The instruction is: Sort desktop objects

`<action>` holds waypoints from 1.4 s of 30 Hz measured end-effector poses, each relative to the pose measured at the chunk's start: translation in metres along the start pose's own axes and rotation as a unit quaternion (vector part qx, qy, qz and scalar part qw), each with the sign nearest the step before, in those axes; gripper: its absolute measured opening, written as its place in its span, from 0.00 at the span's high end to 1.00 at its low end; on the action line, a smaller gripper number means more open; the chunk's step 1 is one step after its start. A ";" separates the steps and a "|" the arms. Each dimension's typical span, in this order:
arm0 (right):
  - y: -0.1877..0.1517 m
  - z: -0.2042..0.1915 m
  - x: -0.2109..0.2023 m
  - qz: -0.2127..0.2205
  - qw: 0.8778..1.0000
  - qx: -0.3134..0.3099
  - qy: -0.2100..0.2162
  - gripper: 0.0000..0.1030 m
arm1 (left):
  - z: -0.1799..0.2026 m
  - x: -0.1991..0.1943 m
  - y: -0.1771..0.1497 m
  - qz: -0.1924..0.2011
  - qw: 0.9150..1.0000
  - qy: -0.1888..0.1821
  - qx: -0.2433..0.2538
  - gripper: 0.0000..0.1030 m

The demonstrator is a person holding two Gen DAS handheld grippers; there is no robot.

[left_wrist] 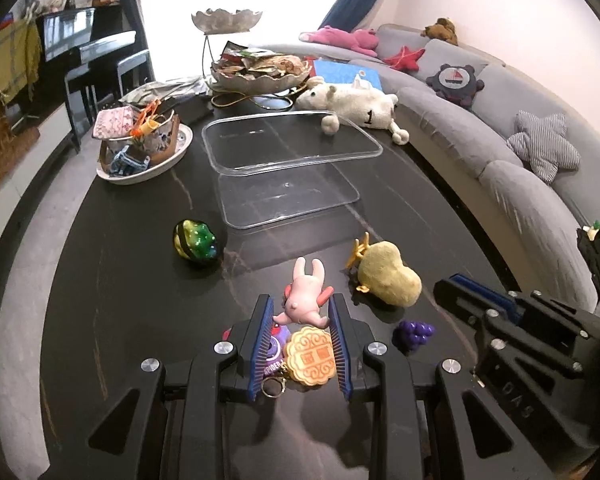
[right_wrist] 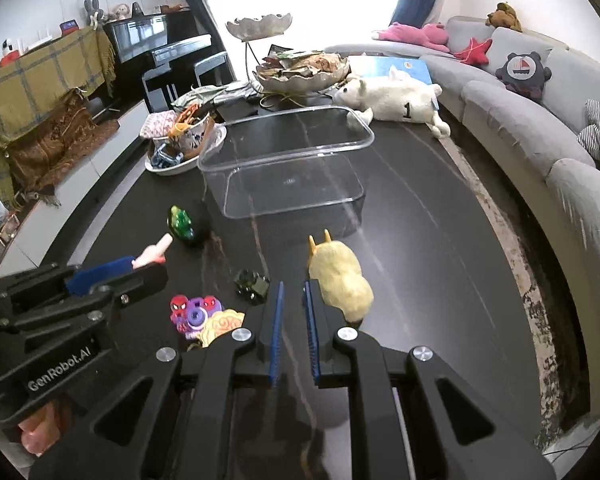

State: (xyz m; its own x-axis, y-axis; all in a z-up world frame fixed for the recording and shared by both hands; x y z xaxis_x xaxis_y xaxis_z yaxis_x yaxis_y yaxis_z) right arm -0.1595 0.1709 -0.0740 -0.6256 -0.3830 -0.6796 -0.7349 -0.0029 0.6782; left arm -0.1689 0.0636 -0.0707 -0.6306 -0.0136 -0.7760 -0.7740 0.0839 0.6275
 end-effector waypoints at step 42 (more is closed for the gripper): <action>-0.128 0.078 -0.058 -0.051 0.994 0.074 -0.056 0.55 | 0.047 -0.024 -0.084 -0.043 0.998 -0.027 0.035 0.75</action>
State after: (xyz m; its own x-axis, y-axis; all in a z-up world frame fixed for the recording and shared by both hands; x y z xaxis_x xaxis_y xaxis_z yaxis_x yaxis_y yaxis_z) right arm -0.0500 0.2654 -0.1432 -0.5645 -0.2829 -0.7754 -0.8216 0.1018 0.5610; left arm -0.0866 0.1033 -0.1080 -0.5560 0.0304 -0.8306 -0.8185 0.1535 0.5536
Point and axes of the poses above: each gripper's, at about its wrist camera, not at the fingertips, and x roughly the way its jaws point, z to its right, y to its top, the point moved 10 cm from there along x, roughly the way its jaws point, and after that the axes turned 14 degrees about y, right-handed, at the moved point
